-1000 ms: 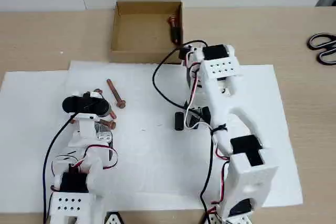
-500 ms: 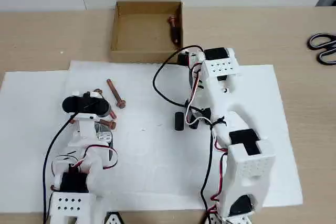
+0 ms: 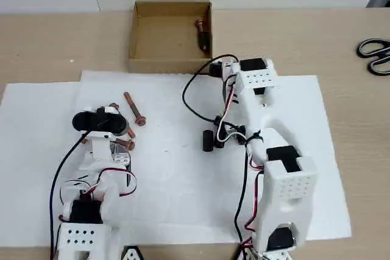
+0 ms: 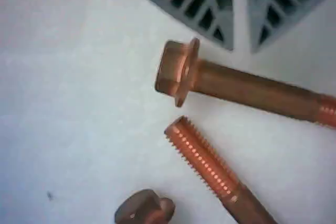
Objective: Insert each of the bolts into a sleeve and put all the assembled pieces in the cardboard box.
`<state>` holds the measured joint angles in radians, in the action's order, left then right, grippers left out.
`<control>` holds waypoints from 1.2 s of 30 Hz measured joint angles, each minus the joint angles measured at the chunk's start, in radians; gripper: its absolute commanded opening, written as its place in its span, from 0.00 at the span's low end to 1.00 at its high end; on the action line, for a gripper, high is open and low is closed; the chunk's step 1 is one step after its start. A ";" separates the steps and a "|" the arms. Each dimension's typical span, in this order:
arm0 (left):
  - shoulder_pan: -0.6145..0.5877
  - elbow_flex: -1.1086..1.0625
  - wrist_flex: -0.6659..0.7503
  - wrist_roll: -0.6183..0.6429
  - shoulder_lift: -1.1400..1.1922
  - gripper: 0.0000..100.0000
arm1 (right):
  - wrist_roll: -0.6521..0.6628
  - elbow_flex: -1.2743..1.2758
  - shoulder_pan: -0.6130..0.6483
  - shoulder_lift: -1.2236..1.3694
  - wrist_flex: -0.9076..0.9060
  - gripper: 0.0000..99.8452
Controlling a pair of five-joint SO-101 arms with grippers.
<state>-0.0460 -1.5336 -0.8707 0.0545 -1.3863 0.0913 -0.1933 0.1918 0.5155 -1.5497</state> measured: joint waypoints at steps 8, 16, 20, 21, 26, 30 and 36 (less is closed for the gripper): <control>0.000 0.000 0.000 0.000 0.000 0.01 | 0.000 -0.008 -0.008 0.005 0.002 0.00; 0.000 0.000 0.000 0.000 0.000 0.01 | 0.006 -0.044 0.005 -0.052 -0.089 0.00; 0.000 -0.005 0.003 0.000 0.000 0.01 | 0.011 -0.049 0.000 -0.163 -0.132 0.00; 0.000 -0.006 0.003 0.000 0.000 0.01 | 0.011 -0.049 0.000 -0.192 -0.135 0.00; -0.032 0.029 0.003 0.012 0.002 0.03 | 0.011 0.032 0.003 -0.388 -0.140 0.00; -0.038 0.186 -0.049 0.020 0.009 0.09 | 0.009 0.137 0.008 -0.554 -0.140 0.00; -0.055 0.485 -0.186 0.015 0.281 0.06 | -0.064 0.313 -0.044 -0.730 -0.140 0.00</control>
<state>-0.1013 -1.0487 -1.0564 0.0698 -1.1055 0.0269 0.1197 0.1473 -0.2148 -1.6893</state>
